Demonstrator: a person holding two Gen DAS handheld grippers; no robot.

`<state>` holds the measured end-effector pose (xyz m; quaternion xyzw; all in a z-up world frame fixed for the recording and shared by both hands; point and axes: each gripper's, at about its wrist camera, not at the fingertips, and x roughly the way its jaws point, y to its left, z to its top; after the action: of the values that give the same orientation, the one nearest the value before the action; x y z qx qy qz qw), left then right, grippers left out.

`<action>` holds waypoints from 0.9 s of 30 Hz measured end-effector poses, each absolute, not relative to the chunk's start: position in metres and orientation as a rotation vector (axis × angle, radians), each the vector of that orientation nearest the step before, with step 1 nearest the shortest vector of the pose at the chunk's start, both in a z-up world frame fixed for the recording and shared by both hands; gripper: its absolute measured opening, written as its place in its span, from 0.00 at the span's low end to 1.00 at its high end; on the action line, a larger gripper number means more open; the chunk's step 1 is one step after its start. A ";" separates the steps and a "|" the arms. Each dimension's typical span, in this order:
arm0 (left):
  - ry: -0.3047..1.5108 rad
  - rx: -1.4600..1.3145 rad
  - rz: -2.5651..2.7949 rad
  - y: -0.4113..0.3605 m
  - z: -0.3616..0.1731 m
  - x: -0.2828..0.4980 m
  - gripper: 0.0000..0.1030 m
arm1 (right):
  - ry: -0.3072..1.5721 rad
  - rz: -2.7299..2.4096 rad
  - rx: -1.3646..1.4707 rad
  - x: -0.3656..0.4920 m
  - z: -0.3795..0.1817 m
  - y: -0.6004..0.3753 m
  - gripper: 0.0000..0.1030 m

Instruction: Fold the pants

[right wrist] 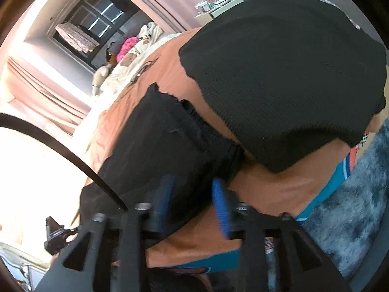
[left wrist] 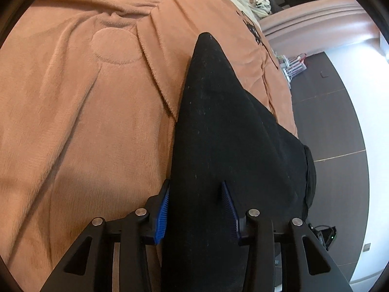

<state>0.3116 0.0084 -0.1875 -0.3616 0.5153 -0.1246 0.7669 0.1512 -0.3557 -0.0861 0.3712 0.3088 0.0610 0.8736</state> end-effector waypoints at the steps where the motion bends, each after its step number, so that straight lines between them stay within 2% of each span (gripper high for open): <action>1: 1.116 -0.782 -0.270 0.009 -0.187 0.312 0.39 | 0.644 0.129 0.780 0.149 -0.088 -0.355 0.59; 7: 1.118 -0.793 -0.274 0.011 -0.187 0.319 0.37 | 0.713 0.136 0.840 0.165 -0.109 -0.368 0.59; 10: 1.117 -0.786 -0.275 0.010 -0.186 0.319 0.25 | 0.709 0.174 0.859 0.177 -0.110 -0.366 0.59; 12: 1.099 -0.775 -0.284 0.009 -0.177 0.316 0.12 | 0.717 0.164 0.862 0.187 -0.111 -0.368 0.59; 13: 1.090 -0.775 -0.285 0.008 -0.174 0.317 0.11 | 0.722 0.164 0.877 0.190 -0.113 -0.371 0.59; 15: 1.064 -0.783 -0.289 0.011 -0.162 0.315 0.09 | 0.709 0.159 0.901 0.189 -0.115 -0.376 0.50; 16: 1.051 -0.782 -0.293 0.012 -0.157 0.314 0.09 | 0.701 0.156 0.901 0.189 -0.113 -0.377 0.37; 18: 1.032 -0.761 -0.297 0.012 -0.146 0.315 0.08 | 0.684 0.164 0.913 0.188 -0.110 -0.378 0.20; 19: 1.024 -0.753 -0.301 0.013 -0.139 0.315 0.08 | 0.677 0.165 0.914 0.188 -0.108 -0.377 0.15; 22: 1.013 -0.760 -0.295 0.021 -0.128 0.317 0.08 | 0.664 0.178 0.918 0.183 -0.107 -0.366 0.10; 27: 0.991 -0.751 -0.274 0.040 -0.114 0.316 0.07 | 0.666 0.214 0.953 0.179 -0.116 -0.355 0.10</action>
<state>0.3162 0.0398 -0.1144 -0.3505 0.4626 -0.1280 0.8042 0.1789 -0.3550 -0.1159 0.4493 0.3138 0.1008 0.8304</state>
